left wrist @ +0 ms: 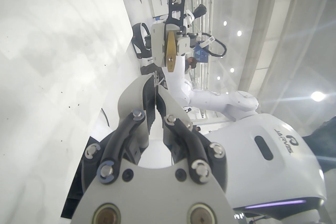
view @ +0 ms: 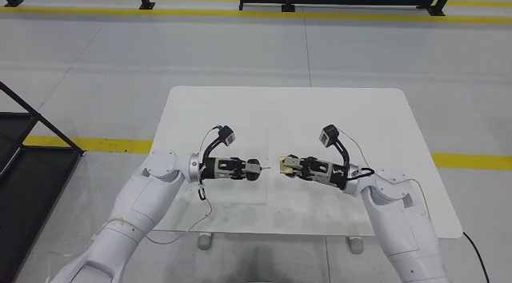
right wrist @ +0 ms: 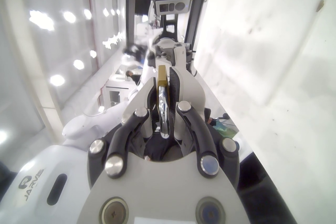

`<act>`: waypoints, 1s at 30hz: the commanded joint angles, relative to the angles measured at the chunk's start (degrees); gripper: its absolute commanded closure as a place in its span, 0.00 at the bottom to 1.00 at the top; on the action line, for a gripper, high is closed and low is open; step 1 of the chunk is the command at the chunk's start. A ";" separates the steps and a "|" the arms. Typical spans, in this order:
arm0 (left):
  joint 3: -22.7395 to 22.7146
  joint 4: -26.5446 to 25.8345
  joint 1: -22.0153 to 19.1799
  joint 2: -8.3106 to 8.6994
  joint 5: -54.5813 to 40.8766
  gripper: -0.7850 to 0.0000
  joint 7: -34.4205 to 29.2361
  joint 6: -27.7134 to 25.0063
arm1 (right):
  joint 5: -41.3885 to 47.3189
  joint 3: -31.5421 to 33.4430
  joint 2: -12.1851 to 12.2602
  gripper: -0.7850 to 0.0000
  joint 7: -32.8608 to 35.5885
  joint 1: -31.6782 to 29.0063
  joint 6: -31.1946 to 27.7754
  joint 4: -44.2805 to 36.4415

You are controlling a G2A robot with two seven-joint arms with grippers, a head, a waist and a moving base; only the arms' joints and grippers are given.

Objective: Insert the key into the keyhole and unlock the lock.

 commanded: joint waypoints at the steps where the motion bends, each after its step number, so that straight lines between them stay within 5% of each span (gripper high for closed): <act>1: -0.20 -0.46 0.06 0.13 -0.22 1.00 -0.40 0.47 | -0.04 -0.22 0.18 1.00 0.69 0.35 -0.18 0.21; 30: 2.58 3.06 -3.06 -0.24 -5.16 1.00 -4.39 0.73 | 0.97 -3.64 1.66 1.00 0.17 2.43 -2.20 1.02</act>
